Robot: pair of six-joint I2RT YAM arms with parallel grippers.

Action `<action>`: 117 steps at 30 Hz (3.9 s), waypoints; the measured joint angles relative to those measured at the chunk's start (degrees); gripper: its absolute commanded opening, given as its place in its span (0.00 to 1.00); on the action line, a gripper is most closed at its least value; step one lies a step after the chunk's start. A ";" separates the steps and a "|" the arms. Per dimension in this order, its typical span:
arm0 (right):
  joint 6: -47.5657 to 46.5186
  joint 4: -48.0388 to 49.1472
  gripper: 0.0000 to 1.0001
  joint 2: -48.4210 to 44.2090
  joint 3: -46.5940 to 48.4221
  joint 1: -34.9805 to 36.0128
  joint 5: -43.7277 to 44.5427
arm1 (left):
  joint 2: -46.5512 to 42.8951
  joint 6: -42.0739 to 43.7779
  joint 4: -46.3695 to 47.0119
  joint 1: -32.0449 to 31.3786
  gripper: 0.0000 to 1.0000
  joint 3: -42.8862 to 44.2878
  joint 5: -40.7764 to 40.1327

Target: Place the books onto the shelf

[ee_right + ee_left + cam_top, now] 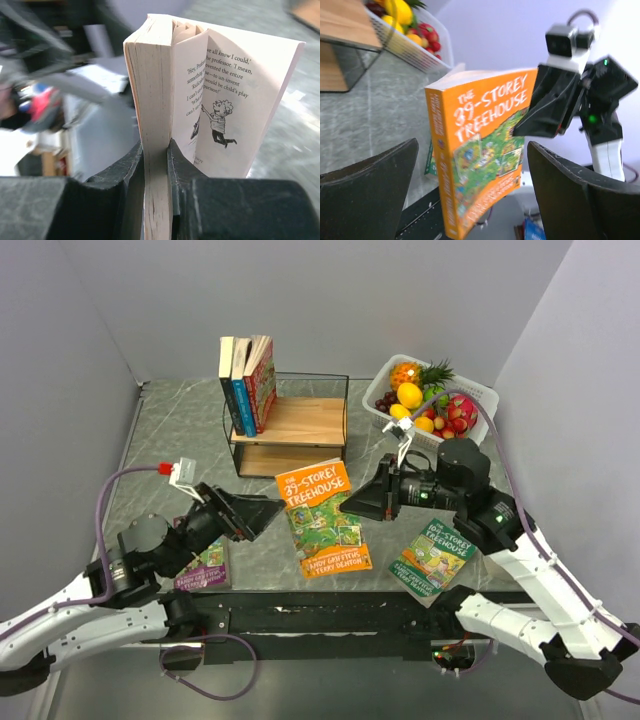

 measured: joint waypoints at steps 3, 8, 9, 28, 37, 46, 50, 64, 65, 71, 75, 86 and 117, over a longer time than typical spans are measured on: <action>1.55 1.79 0.00 0.11 2.03 -0.17 -6.27 | 2.12 2.23 1.95 0.00 0.96 1.18 3.69; 2.43 2.12 0.00 0.28 5.40 -0.17 -12.98 | 4.52 4.70 4.33 0.00 0.97 2.86 7.87; 2.40 2.14 0.00 0.28 5.86 -0.17 -13.75 | 4.94 5.11 4.81 0.00 0.98 3.13 8.50; 0.26 1.11 0.52 2.84 7.48 -0.17 -17.57 | 5.03 9.31 14.19 0.42 0.01 2.25 18.23; -1.05 -5.27 1.00 0.48 12.66 -0.17 12.61 | 11.19 15.45 8.76 0.39 0.01 7.96 3.93; 2.03 -1.55 0.99 0.24 10.86 -0.28 34.58 | 32.24 39.10 19.39 0.61 0.01 28.02 -15.54; 2.45 0.35 0.99 2.56 9.51 -0.33 37.97 | 40.22 53.16 30.38 0.96 0.01 30.49 -23.19; 2.34 3.61 0.99 11.74 8.48 -1.18 41.75 | 50.66 62.20 40.70 16.85 0.01 28.46 -20.09; 2.34 3.87 0.99 12.11 8.46 -1.27 41.77 | 50.95 62.14 41.57 17.66 0.01 28.46 -19.08; 2.36 5.33 0.99 14.12 8.33 -1.86 41.70 | 54.29 59.87 43.91 21.64 0.01 28.46 -13.86; 2.38 6.19 0.99 14.82 7.41 -2.21 41.68 | 57.05 57.94 43.69 23.32 0.01 28.46 -11.80; 2.54 7.54 0.99 14.97 4.61 -2.93 41.38 | 61.33 55.04 43.39 26.14 0.01 28.46 -9.20; 3.45 7.76 0.99 14.99 3.15 -3.41 39.78 | 59.10 50.01 36.94 28.44 0.56 29.59 -9.44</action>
